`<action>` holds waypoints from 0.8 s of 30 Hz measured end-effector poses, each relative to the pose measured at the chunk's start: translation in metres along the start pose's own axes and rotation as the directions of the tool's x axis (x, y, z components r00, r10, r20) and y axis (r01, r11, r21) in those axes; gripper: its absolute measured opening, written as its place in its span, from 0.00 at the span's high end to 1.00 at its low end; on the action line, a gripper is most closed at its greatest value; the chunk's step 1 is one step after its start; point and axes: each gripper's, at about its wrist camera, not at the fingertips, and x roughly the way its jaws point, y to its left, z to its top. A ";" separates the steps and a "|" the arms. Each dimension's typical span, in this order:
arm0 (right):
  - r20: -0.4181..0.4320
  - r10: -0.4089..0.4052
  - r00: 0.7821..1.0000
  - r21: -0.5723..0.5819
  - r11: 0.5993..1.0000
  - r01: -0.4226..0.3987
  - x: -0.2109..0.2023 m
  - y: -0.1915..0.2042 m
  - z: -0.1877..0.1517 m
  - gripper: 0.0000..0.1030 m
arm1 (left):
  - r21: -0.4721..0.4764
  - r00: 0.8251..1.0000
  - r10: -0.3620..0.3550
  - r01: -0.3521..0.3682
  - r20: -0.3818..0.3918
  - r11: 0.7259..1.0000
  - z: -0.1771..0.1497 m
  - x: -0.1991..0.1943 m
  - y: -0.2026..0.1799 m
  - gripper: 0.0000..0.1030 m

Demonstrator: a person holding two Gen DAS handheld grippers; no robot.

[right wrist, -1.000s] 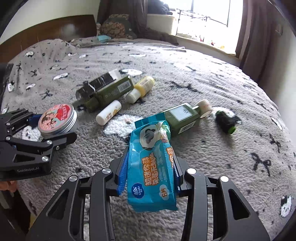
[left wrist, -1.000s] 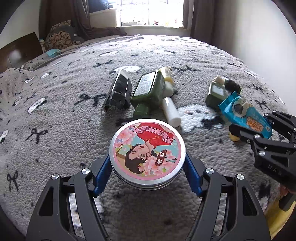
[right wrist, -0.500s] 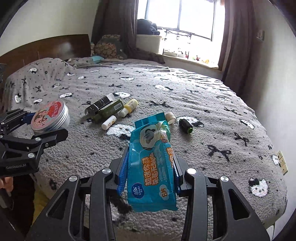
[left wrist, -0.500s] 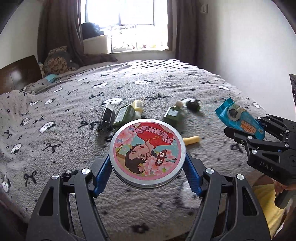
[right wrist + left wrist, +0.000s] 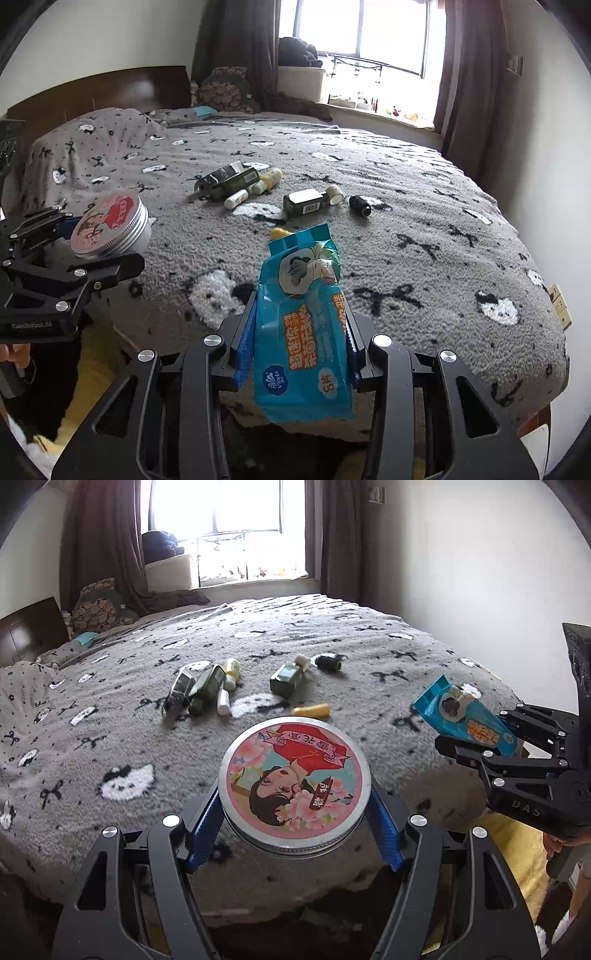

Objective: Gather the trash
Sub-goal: 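Carry the tin and wipe pack over the bin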

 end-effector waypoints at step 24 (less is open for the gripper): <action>-0.346 0.115 0.931 0.072 0.993 -0.095 0.052 0.038 -0.125 0.61 | -0.058 0.936 -0.060 0.043 -0.346 0.997 -0.148 0.053 -0.013 0.35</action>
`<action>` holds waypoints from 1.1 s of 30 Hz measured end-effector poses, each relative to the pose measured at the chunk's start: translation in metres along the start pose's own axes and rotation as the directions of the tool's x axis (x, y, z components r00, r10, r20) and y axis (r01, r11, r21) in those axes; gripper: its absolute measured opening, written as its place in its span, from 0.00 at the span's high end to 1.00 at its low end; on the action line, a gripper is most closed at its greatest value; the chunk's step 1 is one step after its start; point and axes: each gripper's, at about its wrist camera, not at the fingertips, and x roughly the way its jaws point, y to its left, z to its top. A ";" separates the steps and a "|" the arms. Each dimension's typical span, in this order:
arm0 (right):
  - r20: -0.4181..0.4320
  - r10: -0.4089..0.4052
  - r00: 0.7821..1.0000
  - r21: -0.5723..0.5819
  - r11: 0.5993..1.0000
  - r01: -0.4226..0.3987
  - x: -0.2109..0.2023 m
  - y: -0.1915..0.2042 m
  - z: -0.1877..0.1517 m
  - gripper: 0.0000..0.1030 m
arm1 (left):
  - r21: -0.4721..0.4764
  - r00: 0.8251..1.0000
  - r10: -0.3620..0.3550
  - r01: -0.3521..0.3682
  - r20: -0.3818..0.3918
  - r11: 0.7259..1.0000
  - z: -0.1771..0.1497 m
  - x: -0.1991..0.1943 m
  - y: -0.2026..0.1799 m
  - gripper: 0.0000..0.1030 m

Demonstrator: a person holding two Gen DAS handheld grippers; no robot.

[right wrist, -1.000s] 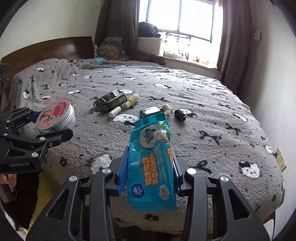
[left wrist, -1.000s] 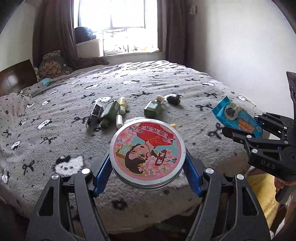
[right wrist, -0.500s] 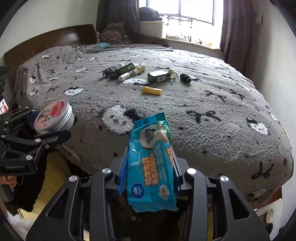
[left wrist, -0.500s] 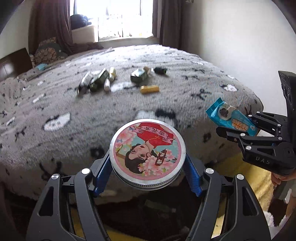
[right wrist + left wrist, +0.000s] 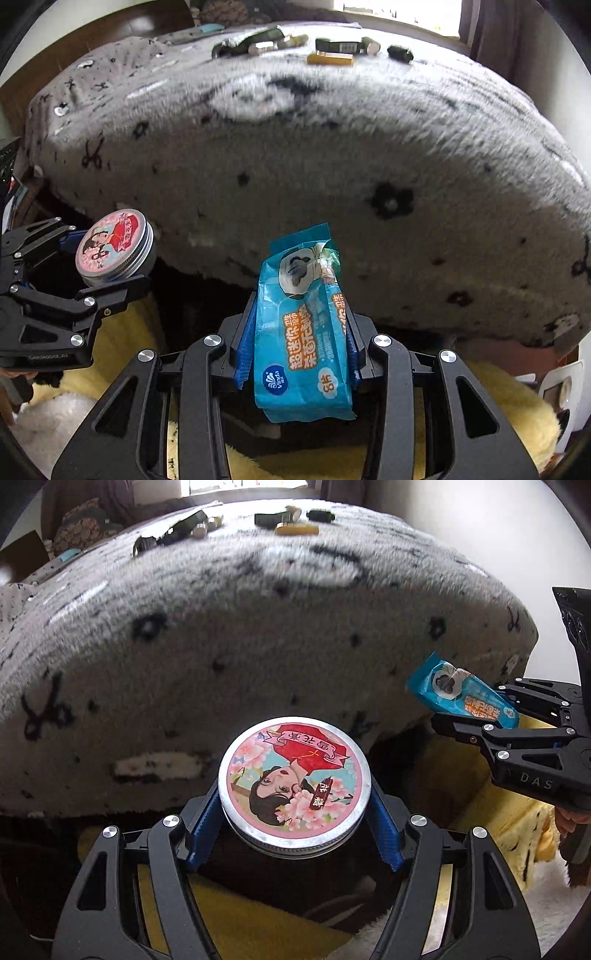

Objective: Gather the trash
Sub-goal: 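Carry the tin and wipe pack over the bin, then open both grippers to drop the tin and wipe pack into the bin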

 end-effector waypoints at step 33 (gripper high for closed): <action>-0.258 0.138 0.956 0.152 0.983 -0.101 0.091 0.004 -0.030 0.58 | -0.057 0.942 -0.082 0.067 -0.327 0.996 -0.048 0.104 0.006 0.35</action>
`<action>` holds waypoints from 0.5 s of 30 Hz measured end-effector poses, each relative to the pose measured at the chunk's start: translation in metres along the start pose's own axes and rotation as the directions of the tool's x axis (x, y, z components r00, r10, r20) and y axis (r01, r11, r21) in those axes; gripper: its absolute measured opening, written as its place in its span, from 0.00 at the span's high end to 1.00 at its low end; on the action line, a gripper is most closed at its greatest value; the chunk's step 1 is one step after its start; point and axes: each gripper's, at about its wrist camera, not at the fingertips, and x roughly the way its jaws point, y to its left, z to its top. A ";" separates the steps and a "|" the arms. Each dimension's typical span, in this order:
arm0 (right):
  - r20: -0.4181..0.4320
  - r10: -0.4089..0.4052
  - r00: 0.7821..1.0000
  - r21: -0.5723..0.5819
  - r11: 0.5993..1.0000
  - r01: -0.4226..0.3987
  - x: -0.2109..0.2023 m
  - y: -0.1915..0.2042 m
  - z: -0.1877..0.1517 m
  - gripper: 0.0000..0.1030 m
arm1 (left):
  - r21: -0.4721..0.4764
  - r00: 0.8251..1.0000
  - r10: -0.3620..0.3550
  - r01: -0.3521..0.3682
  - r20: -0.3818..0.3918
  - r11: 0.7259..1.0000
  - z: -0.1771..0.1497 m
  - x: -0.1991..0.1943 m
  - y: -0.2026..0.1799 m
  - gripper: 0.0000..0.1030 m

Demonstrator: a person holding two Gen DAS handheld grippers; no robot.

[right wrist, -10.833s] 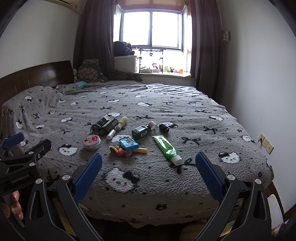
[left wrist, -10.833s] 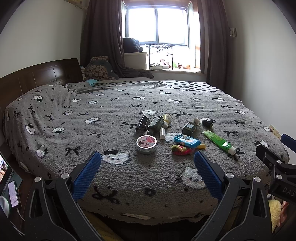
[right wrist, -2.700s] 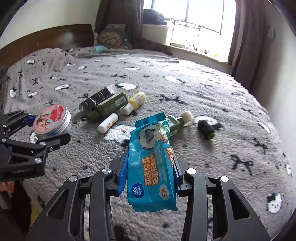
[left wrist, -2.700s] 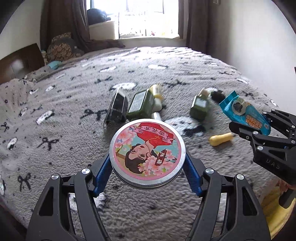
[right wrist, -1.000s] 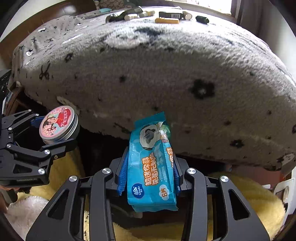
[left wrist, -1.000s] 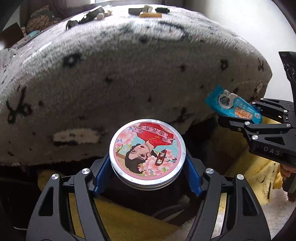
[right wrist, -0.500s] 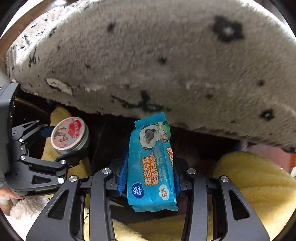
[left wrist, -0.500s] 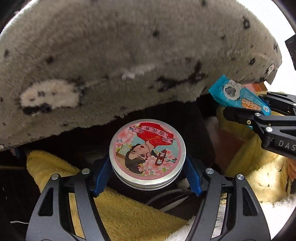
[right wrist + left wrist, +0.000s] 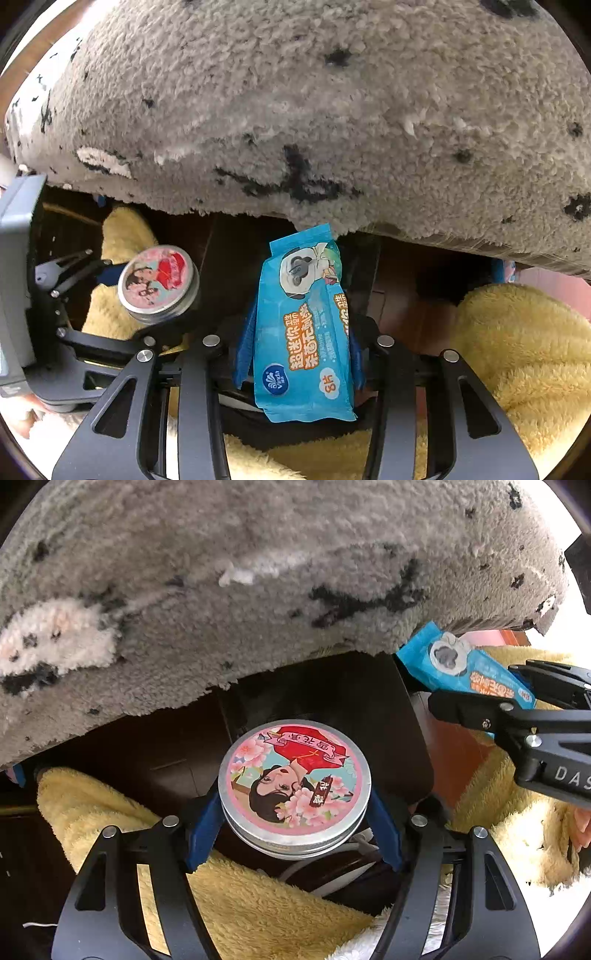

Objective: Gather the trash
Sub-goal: 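Open both grippers to drop the tin and wipe pack into the bin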

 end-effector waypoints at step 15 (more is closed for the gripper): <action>0.067 -0.042 0.997 0.031 0.999 0.040 -0.022 -0.005 0.007 0.29 | -0.015 0.997 0.026 -0.025 0.067 1.000 0.016 -0.038 0.013 0.20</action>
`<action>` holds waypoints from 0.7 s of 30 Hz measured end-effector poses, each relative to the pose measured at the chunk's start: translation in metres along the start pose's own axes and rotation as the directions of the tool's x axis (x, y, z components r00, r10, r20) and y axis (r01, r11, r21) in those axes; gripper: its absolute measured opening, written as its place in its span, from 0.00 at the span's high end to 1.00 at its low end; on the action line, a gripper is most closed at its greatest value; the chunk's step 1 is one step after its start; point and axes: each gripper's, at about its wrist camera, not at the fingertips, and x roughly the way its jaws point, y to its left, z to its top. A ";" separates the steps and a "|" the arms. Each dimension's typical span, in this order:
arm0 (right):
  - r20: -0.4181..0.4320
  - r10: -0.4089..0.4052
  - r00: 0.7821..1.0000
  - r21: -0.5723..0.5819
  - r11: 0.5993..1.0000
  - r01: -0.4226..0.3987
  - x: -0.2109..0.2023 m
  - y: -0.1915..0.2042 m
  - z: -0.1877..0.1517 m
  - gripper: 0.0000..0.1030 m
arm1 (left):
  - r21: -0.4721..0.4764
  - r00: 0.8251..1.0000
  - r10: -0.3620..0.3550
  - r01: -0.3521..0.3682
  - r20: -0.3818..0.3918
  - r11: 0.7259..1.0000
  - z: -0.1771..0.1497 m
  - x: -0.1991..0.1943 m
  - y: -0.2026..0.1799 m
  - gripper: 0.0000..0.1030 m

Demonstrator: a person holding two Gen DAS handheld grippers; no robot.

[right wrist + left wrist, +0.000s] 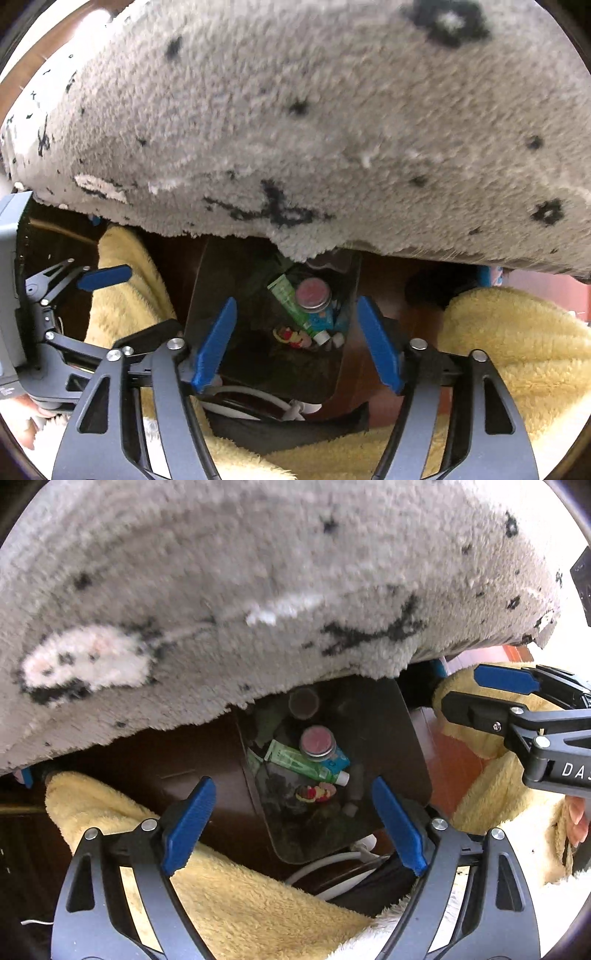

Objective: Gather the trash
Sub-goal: 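Open both grippers to drop the tin and wipe pack into the bin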

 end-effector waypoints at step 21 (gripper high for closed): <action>0.359 -0.066 0.931 -0.049 0.995 0.089 -0.117 -0.021 0.094 0.26 | -0.036 0.903 0.180 -0.180 0.390 0.983 0.084 -0.145 0.041 0.19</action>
